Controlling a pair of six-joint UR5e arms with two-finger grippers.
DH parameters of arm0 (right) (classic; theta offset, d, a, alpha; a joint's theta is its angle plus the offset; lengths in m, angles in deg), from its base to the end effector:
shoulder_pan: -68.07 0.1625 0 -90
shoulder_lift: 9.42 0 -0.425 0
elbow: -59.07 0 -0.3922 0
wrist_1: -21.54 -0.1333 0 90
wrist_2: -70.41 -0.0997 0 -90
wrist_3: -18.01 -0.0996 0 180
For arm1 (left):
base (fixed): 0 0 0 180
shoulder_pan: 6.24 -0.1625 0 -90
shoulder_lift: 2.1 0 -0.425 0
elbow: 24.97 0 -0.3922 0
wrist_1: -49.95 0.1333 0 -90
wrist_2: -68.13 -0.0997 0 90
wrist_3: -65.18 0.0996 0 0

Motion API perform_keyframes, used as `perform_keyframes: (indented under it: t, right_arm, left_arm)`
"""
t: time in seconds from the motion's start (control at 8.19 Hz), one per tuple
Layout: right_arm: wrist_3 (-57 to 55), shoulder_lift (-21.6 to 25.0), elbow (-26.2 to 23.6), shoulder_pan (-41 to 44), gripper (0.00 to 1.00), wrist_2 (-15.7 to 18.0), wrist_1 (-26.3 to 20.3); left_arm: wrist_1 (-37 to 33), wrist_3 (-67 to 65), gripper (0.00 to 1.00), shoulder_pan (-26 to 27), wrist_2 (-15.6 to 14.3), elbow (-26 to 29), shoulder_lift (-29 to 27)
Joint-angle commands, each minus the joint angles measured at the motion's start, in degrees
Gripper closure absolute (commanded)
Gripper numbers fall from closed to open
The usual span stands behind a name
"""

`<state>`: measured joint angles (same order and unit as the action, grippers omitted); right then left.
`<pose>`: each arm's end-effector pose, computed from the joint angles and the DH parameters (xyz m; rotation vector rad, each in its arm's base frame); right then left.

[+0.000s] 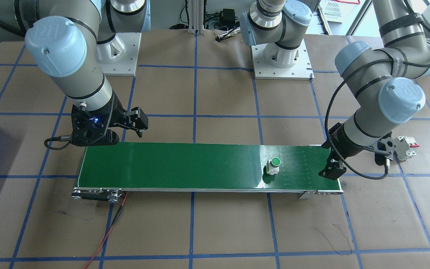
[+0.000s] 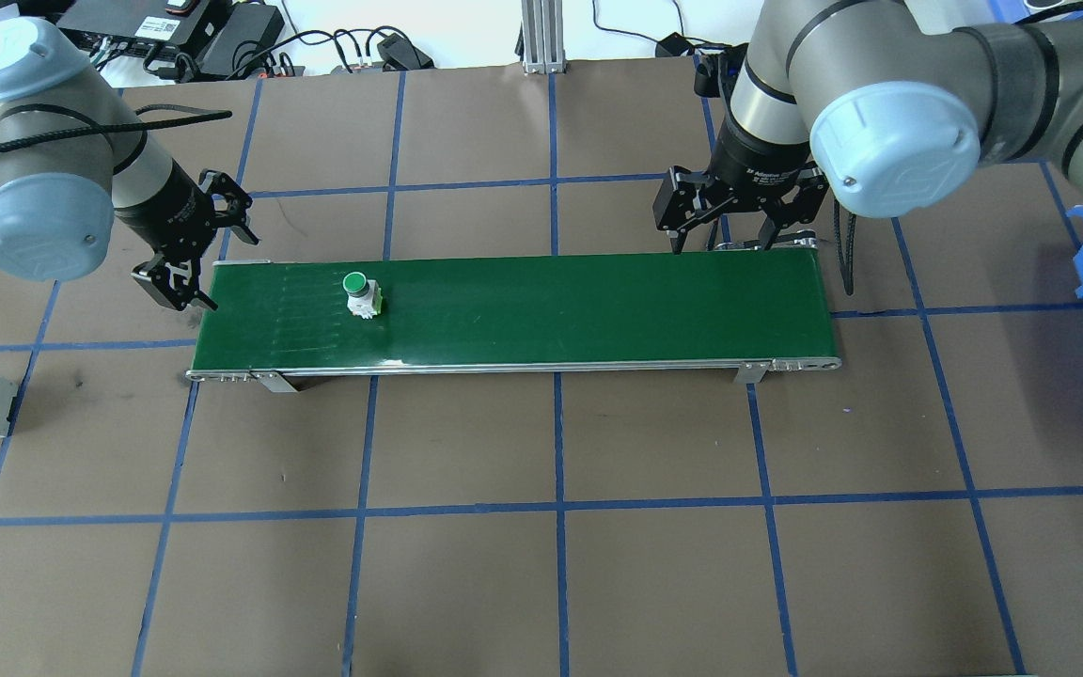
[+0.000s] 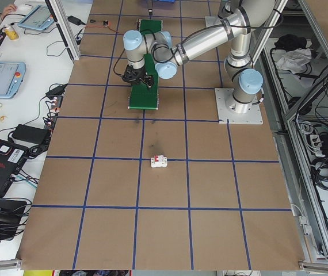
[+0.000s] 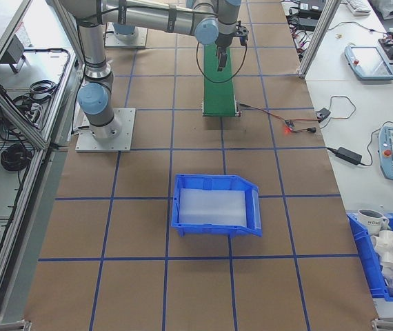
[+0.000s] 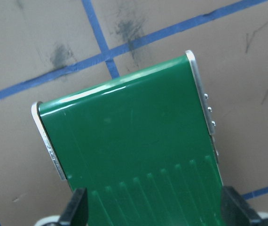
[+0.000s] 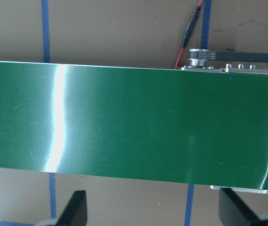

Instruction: Move button from left to right

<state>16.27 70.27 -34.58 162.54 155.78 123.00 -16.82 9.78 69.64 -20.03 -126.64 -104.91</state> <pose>0.1839 -0.5393 0.3825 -0.0703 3.0616 0.0734 0.0015 -0.5654 0.3127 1.7786 -2.5620 -0.0495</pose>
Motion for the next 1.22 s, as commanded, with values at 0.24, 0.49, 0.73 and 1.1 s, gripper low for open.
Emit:
perform_keyframes:
  t: [0.24, 0.49, 0.73, 1.1]
  right_arm:
    - [4.8, 0.2, -7.1, -6.0, 0.00, -11.2, 6.5]
    - [2.1, 0.3, -7.1, -5.9, 0.00, -10.5, 6.7]
    - [0.2, 0.3, -7.2, -5.9, 0.00, -10.4, 6.7]
    - [-6.0, -0.1, -6.7, -5.1, 0.00, -10.5, 6.9]
  left_arm:
    - [-9.9, 38.1, 0.00, 6.2, -3.0, 0.3, 13.1]
    - [-18.7, 40.3, 0.00, 12.2, -3.2, 4.2, 14.3]
    - [-32.7, 42.3, 0.00, 14.1, -3.3, 14.0, 13.8]
    - [-39.8, 44.9, 0.00, 14.2, -3.3, 19.1, 13.7]
